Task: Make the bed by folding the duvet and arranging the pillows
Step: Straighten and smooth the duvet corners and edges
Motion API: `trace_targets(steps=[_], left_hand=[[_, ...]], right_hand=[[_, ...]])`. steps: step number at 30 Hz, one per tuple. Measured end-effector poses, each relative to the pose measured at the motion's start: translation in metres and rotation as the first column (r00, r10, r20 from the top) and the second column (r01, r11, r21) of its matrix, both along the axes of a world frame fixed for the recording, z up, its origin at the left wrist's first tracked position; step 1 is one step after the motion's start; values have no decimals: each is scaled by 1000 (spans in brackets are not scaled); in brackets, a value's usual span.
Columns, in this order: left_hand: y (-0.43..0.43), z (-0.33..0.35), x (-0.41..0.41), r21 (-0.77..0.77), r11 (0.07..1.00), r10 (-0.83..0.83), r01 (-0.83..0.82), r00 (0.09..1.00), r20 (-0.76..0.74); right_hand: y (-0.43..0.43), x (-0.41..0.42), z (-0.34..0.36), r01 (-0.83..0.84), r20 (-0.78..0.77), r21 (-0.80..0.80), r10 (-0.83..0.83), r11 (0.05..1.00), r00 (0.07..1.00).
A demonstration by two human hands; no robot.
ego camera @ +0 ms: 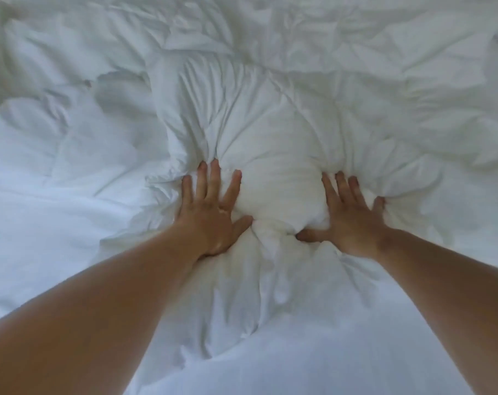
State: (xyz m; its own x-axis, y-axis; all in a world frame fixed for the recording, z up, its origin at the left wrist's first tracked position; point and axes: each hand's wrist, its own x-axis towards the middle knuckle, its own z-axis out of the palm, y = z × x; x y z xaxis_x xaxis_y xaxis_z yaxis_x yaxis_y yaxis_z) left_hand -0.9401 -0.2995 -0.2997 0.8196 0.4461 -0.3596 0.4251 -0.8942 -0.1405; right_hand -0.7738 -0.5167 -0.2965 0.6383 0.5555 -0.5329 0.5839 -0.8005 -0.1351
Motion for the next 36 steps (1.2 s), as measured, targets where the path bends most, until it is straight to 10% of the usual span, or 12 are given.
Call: trace_targets(steps=[7, 13, 17, 22, 25, 29, 33, 36], left_hand=[[10, 60, -15, -290, 957, -10, -4, 999, -48], [-53, 90, -138, -101, 993, 55, -55, 998, 0], [-78, 63, -178, -60, 997, -50, 40, 983, -175], [-60, 82, -125, -192, 981, 22, -32, 998, -50], [-65, 109, -136, -648, 676, 236, -352, 936, -262], [-127, 116, -179, -812, 217, 176, -542, 840, -514], [-220, 109, -196, -839, 516, -80, -172, 966, -248], [-266, 80, -208, -731, 682, -198, -3, 962, -189]], right_hand=[[18, -28, 28, 72, 166, -10, -70, 997, 984], [-24, -138, 29, -191, 325, 512, 17, 837, 946], [-55, -186, 27, -266, -32, 252, 283, 930, 959], [-44, -186, 40, -222, 125, 226, 198, 949, 972], [-63, -184, 71, -11, -31, 406, 26, 914, 999], [-154, -179, 105, 134, -354, 239, -42, 962, 934], [-245, -202, 82, 221, 57, 205, -237, 954, 970], [-293, -252, 59, 495, 118, 351, -562, 795, 819]])
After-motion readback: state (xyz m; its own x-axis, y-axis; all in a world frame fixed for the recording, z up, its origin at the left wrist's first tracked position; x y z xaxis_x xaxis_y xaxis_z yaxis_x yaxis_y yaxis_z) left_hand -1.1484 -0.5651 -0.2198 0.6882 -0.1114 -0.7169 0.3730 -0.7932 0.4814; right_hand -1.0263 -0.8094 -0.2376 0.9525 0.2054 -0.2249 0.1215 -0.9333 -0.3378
